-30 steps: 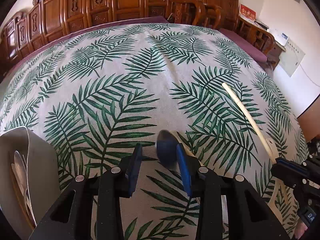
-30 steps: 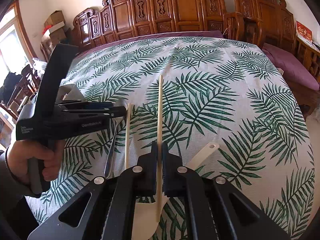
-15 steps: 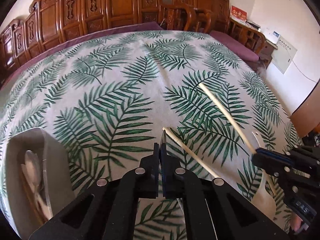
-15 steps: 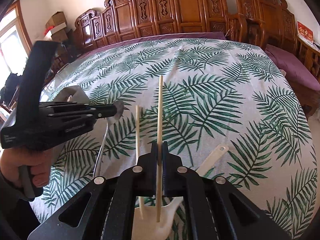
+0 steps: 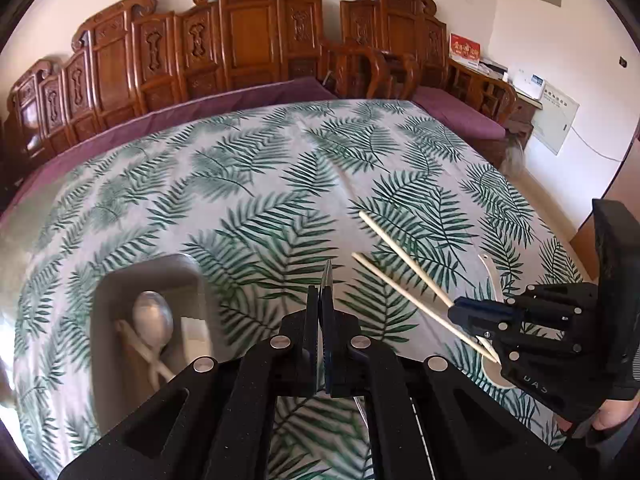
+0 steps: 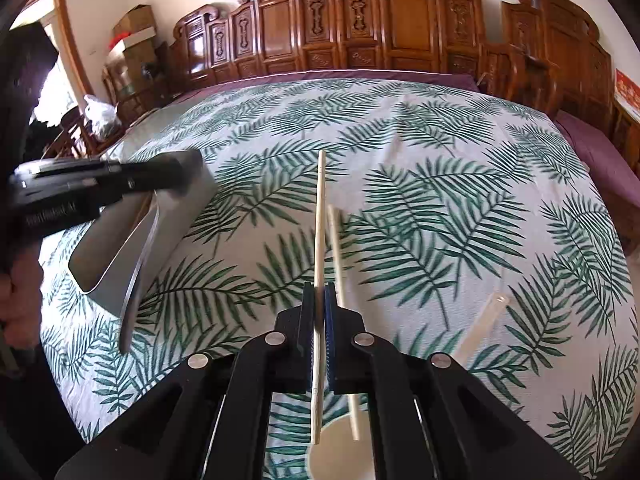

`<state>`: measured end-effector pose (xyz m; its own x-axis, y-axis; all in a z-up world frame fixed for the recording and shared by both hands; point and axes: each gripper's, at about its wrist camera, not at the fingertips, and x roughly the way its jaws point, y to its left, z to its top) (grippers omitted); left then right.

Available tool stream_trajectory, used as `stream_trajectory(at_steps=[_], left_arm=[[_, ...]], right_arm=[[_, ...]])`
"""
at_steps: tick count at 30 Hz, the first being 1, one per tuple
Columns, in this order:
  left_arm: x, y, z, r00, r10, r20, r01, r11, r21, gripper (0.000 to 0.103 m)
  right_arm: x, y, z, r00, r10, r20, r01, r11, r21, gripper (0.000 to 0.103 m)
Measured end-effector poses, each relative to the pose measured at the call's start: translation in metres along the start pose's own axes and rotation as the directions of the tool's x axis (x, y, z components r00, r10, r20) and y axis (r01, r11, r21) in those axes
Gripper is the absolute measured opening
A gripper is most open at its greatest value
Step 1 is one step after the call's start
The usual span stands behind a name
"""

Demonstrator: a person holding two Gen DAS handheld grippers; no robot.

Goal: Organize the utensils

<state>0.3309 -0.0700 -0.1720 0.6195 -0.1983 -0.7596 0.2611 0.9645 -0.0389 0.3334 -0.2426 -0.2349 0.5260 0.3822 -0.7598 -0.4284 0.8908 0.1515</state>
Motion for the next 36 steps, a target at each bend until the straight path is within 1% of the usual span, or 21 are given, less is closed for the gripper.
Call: stream_trajectory(at_steps=[9,13,17,24,34,36], left_arm=[[-0.024,0.036,-0.006,0.999,0.035,0.022,-0.035,0.999,-0.021,0.001],[-0.035,0.055,-0.008,0.997,0.059,0.043,-0.058,0.998,-0.035,0.001],[-0.04,0.076,-0.011,0.993,0.1,0.066,-0.097,0.994,-0.049,0.001],[-0.031,0.112,-0.023,0.984,0.161,0.074,-0.153,0.983,-0.1,0.001],[-0.002,0.137,-0.039,0.979,0.202,0.007,-0.2,0.971,-0.129,0.001],[0.001,0.14,-0.042,0.98,0.2,-0.004,-0.198,0.97,-0.143,0.001]], right_arm=[[0.0,0.025,-0.002,1.0,0.007,-0.009,-0.008,0.999,-0.053,0.006],[-0.004,0.032,-0.002,1.0,0.017,0.001,-0.017,0.998,-0.052,0.006],[-0.01,0.04,-0.003,0.999,0.034,0.013,-0.033,0.999,-0.043,0.006],[-0.015,0.058,-0.001,0.998,0.057,0.03,-0.056,0.997,-0.052,0.006],[-0.01,0.074,-0.002,0.997,0.075,0.022,-0.073,0.994,-0.078,0.006],[-0.01,0.076,-0.002,0.998,0.065,0.026,-0.063,0.994,-0.085,0.006]])
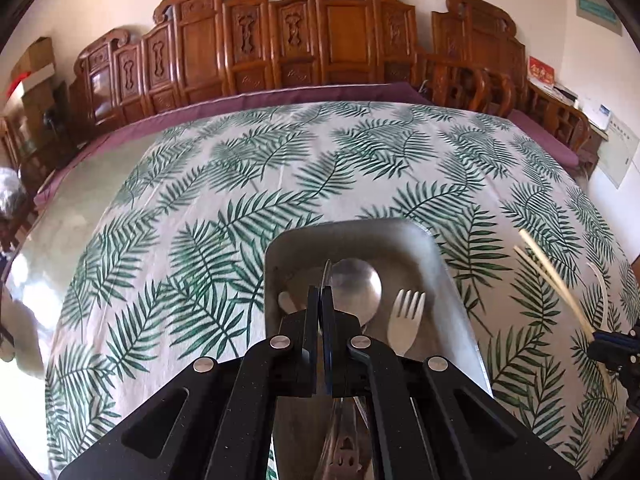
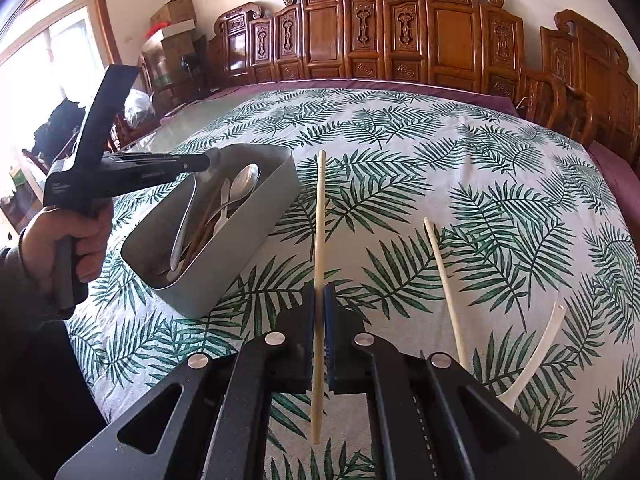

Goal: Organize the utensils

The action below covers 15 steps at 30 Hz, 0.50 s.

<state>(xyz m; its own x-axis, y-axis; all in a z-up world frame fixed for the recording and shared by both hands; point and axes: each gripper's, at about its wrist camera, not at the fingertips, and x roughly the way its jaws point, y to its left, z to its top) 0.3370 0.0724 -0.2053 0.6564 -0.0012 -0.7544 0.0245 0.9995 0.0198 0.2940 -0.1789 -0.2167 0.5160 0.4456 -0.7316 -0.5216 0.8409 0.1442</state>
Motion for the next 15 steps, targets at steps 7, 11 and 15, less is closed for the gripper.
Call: stream_trajectory(at_steps=[7,11,15], left_arm=[[0.002,0.003,-0.004,1.0,-0.021,-0.022,0.021,1.0,-0.008,0.002],[-0.004,0.005,-0.004,0.999,-0.036,-0.01,0.036,0.999,-0.015,0.004],[-0.009,0.009,-0.002,0.999,-0.045,0.001,0.045,0.998,-0.04,0.021]], right_arm=[[-0.006,0.001,0.003,1.0,-0.024,0.012,0.024,1.0,0.004,0.006],[-0.012,0.006,0.011,0.999,-0.046,0.026,0.046,0.999,-0.021,0.006],[-0.013,0.016,0.022,0.999,-0.03,0.034,0.03,0.999,-0.021,0.006]])
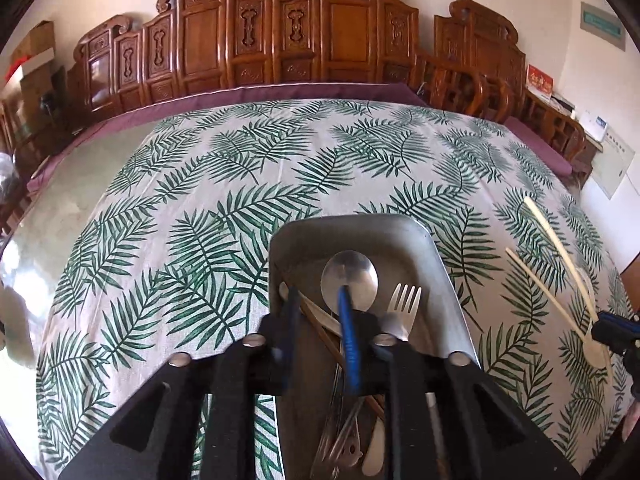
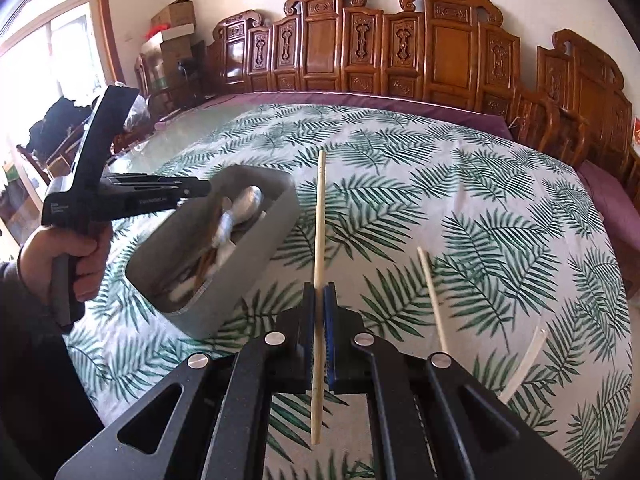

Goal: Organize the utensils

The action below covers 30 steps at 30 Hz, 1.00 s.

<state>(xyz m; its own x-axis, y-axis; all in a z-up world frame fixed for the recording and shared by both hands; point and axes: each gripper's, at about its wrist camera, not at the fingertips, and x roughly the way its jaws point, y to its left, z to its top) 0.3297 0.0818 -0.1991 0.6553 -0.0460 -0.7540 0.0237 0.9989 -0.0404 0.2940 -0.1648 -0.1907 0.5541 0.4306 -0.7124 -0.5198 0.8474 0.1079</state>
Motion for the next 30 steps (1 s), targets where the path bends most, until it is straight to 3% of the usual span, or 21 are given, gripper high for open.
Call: stream_trajectory(at_steps=[10,13,17,19,30], left_arm=[[-0.015,0.013,0.003,1.0,0.002,0.018,-0.002,1.0,-0.009,0.051],[-0.02,0.019,0.002,1.0,0.019,0.025,-0.019,1.0,-0.007,0.069],[-0.025,0.031,-0.001,0.999,0.023,0.027,-0.023,0.999,-0.023,0.074],[-0.027,0.036,-0.002,0.999,0.03,0.027,-0.029,0.999,-0.029,0.088],[-0.034,0.064,-0.01,0.999,0.042,0.028,-0.04,0.995,-0.092,0.093]], right_arm=[[0.021,0.038,0.021,0.994,0.105,0.004,-0.105,0.994,0.042,0.006],[0.03,0.049,0.025,0.991,0.137,-0.001,-0.137,0.989,0.056,0.006],[0.043,0.062,0.03,0.986,0.167,-0.006,-0.166,0.983,0.076,0.006],[0.051,0.067,0.033,0.984,0.18,-0.01,-0.178,0.98,0.092,0.006],[0.089,0.077,0.039,0.976,0.216,-0.041,-0.206,0.963,0.172,0.006]])
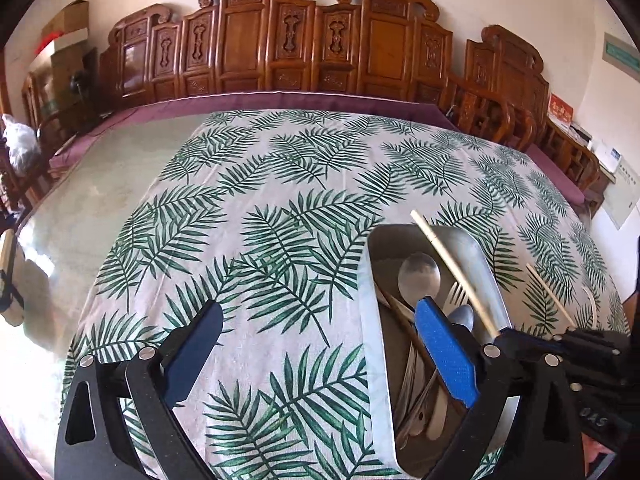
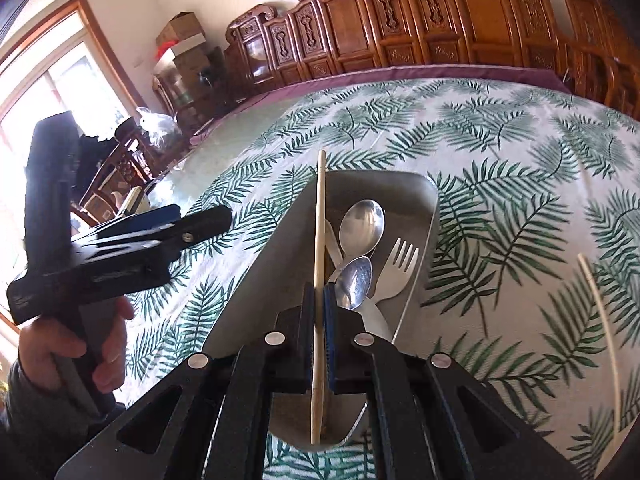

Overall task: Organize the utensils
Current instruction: 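Lower the bamboo chopstick into the tray and open the right tool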

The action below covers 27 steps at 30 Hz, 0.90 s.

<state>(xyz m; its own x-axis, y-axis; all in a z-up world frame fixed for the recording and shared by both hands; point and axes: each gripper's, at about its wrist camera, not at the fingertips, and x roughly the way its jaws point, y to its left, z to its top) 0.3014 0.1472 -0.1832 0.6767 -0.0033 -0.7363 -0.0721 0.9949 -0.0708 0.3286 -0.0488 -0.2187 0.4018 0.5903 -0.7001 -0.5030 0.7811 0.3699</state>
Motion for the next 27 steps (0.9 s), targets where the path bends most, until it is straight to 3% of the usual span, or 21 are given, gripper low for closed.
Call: stream_trajectory(at_steps=[9,16,22,27], left_arm=[[-0.003,0.002,0.004,1.0,0.001,0.009,-0.001,1.0,0.0,0.093],[-0.004,-0.005,0.004,1.0,-0.004,0.01,0.003,1.0,0.012,0.093],[-0.007,-0.018,0.005,0.999,-0.029,0.014,0.028,0.999,0.032,0.093],[-0.014,-0.04,0.005,0.997,-0.066,0.028,0.064,0.996,0.057,0.093]], right_arm=[[0.019,0.001,-0.009,0.999,-0.015,-0.031,0.014,1.0,-0.003,0.006],[0.009,0.005,-0.008,1.0,0.005,0.0,-0.005,0.999,-0.033,0.01],[-0.025,-0.006,-0.006,0.999,-0.012,0.053,0.014,0.999,-0.042,0.01],[-0.067,-0.022,-0.009,0.992,-0.091,0.089,0.098,0.992,-0.082,0.01]])
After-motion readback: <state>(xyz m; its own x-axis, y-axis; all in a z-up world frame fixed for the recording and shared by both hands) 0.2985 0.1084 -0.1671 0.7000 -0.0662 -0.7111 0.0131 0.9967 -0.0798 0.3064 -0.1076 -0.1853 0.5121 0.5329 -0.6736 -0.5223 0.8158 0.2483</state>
